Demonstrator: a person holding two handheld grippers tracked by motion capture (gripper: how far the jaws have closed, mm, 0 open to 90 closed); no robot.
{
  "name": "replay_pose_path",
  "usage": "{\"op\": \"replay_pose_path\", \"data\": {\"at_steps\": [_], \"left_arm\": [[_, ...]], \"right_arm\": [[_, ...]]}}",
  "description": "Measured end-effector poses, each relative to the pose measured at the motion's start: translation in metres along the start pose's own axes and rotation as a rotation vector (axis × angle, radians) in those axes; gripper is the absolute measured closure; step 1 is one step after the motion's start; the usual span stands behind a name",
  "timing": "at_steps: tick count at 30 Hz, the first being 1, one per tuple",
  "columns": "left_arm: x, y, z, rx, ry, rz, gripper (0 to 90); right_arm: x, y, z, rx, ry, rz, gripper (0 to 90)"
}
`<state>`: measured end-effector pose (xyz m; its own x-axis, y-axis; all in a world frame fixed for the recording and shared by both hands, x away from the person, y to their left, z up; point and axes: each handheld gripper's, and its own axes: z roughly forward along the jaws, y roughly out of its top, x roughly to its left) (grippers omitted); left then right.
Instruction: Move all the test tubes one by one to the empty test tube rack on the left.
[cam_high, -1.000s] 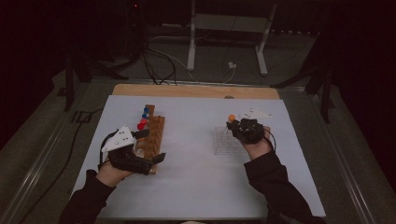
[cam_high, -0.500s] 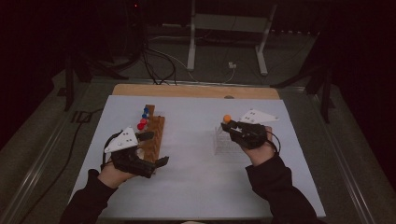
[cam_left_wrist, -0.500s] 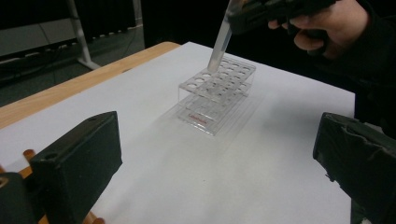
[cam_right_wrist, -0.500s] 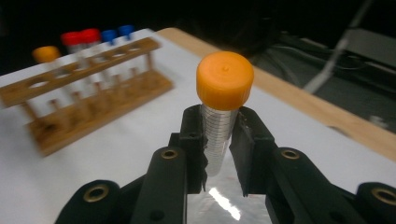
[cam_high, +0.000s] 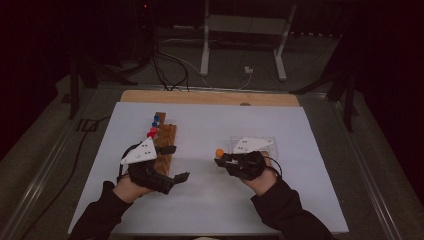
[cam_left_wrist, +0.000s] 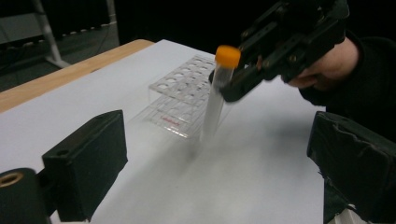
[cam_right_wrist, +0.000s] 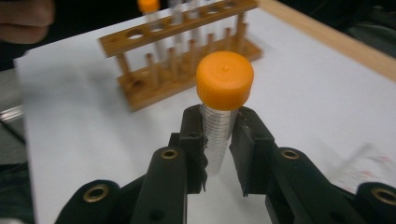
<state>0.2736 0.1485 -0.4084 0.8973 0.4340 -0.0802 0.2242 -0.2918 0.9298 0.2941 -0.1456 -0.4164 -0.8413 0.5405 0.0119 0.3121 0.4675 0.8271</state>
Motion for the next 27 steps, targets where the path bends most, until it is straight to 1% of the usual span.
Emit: {"op": "replay_pose_path", "data": {"at_steps": [2,3,6,10,11,15,16,20,24,25,27], "left_arm": [[-0.003,0.001,0.005,0.009,-0.009,0.017,10.6],[-0.003,0.001,0.008,0.012,-0.02,0.019,13.2],[-0.004,0.0,0.015,0.021,-0.035,0.021,18.8],[-0.005,0.0,0.022,0.02,-0.043,0.028,31.0],[-0.005,0.0,0.024,0.018,-0.053,0.027,33.7],[-0.007,0.002,0.032,0.022,-0.051,0.045,40.6],[-0.007,0.002,0.034,0.021,-0.061,0.042,41.6],[-0.007,0.005,0.041,0.019,-0.07,0.046,48.4],[-0.007,0.007,0.047,0.018,-0.103,0.054,57.6],[-0.008,0.007,0.048,0.019,-0.1,0.06,59.7],[-0.008,0.008,0.05,0.018,-0.108,0.062,64.1]], "right_arm": [[0.005,0.0,0.003,0.006,0.023,-0.005,74.9],[0.007,0.0,0.004,0.008,0.032,-0.007,75.0],[0.014,0.0,0.007,0.015,0.054,-0.022,75.0],[0.019,0.0,0.01,0.022,0.073,-0.031,75.0],[0.02,-0.001,0.011,0.025,0.077,-0.032,75.0],[0.024,-0.001,0.013,0.03,0.095,-0.036,75.0],[0.024,0.0,0.013,0.028,0.099,-0.036,75.0],[0.026,0.0,0.013,0.027,0.104,-0.043,74.9],[0.026,0.001,0.012,0.026,0.105,-0.042,75.0],[0.026,0.001,0.012,0.023,0.105,-0.042,74.9],[0.026,0.001,0.011,0.022,0.106,-0.043,74.9]]}}
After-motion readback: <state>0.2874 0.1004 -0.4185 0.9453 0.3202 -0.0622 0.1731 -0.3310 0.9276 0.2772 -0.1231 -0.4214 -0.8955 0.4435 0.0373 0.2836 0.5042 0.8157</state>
